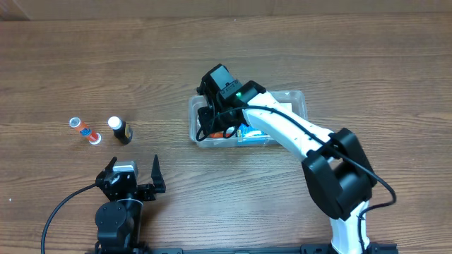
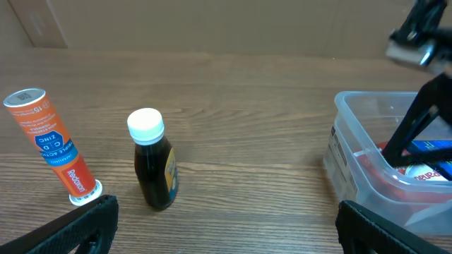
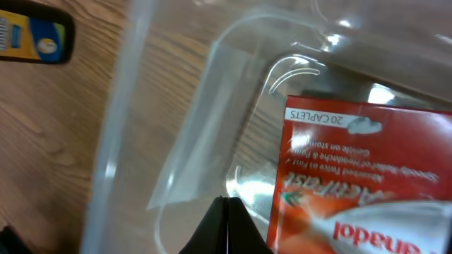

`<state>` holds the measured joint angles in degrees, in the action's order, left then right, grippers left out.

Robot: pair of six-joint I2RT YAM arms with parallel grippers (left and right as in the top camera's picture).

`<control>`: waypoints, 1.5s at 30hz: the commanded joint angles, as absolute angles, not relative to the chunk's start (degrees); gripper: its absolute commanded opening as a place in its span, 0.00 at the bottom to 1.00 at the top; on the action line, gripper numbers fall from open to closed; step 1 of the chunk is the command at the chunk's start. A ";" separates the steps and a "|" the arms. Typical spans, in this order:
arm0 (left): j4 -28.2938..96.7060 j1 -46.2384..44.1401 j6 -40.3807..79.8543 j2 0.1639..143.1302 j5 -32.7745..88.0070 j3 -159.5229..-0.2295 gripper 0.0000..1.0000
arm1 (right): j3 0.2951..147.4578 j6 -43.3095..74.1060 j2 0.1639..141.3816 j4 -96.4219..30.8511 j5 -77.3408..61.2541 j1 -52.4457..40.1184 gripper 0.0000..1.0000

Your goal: Pack container

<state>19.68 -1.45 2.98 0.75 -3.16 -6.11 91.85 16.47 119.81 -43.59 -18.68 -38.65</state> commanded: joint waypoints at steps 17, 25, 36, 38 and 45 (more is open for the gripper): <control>19.44 -1.23 3.38 0.27 -2.72 -5.89 1.00 | 92.14 15.18 124.31 -41.04 -1.17 -38.83 0.04; 19.44 -1.23 3.40 0.27 -2.72 -5.89 1.00 | 115.63 14.76 121.01 -61.93 -0.89 -36.03 0.81; 19.44 -1.26 3.40 0.27 -2.72 -5.89 1.00 | 124.81 15.27 111.96 -79.66 -6.37 -10.81 0.53; 19.38 -1.26 3.38 0.27 -2.76 -5.89 1.00 | 124.79 16.08 111.92 -80.58 -7.09 -5.78 0.04; 19.40 -1.26 3.42 0.25 -2.94 -5.89 1.00 | 124.77 16.45 111.96 -80.01 -8.01 9.10 0.98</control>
<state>19.68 -1.45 2.96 0.75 -3.20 -6.11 123.22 16.75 113.82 -80.75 -8.12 5.56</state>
